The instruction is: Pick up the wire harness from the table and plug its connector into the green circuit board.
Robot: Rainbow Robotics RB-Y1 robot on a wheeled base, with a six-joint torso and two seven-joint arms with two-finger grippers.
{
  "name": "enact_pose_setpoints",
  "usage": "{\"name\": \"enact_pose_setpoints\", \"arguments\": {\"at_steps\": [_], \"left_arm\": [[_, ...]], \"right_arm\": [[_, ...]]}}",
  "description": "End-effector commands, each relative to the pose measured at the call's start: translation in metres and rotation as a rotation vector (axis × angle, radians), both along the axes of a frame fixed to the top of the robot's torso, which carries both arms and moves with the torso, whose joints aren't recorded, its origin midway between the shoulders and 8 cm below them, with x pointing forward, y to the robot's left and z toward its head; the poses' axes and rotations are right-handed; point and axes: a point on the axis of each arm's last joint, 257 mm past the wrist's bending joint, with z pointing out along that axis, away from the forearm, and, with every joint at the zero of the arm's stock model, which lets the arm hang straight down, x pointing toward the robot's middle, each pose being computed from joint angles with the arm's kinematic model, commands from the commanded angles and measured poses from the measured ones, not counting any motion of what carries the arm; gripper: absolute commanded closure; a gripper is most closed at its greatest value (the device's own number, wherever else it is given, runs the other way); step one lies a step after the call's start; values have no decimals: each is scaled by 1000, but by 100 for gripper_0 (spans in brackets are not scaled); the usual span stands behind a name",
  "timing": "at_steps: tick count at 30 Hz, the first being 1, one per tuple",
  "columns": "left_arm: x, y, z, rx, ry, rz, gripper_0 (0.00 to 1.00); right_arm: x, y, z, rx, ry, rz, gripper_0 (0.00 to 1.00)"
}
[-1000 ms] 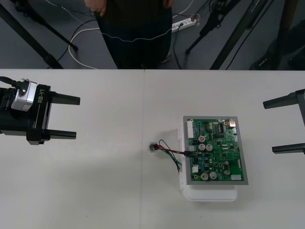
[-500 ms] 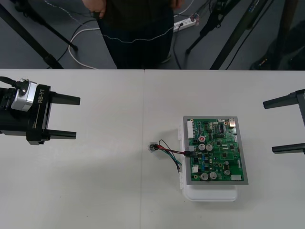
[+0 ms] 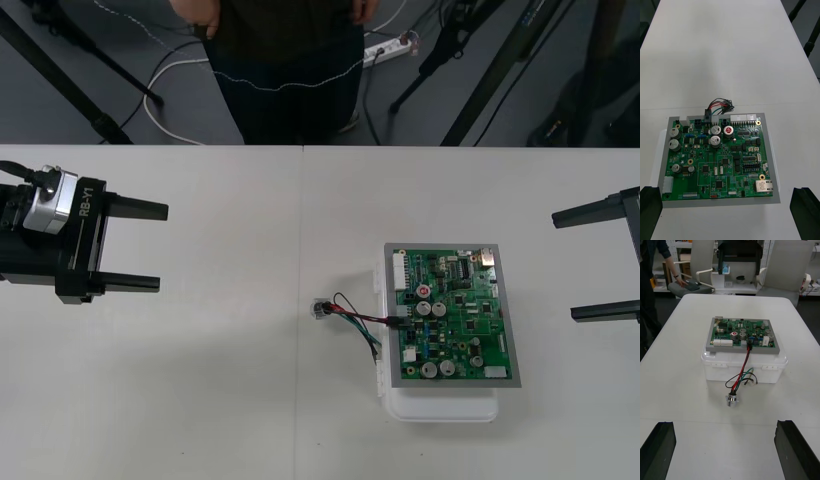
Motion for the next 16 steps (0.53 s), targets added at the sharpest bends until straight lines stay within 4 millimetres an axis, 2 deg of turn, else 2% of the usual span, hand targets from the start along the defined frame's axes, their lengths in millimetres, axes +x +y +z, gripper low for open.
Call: {"name": "enact_pose_setpoints", "arguments": {"at_steps": [1,16], "left_arm": [[-9,13,0,57,16,1,23],[-9,13,0,57,16,1,22]], "right_arm": [[-6,4,-2,-16,-29,36,0],[-6,4,-2,-16,-29,36,0]]}}
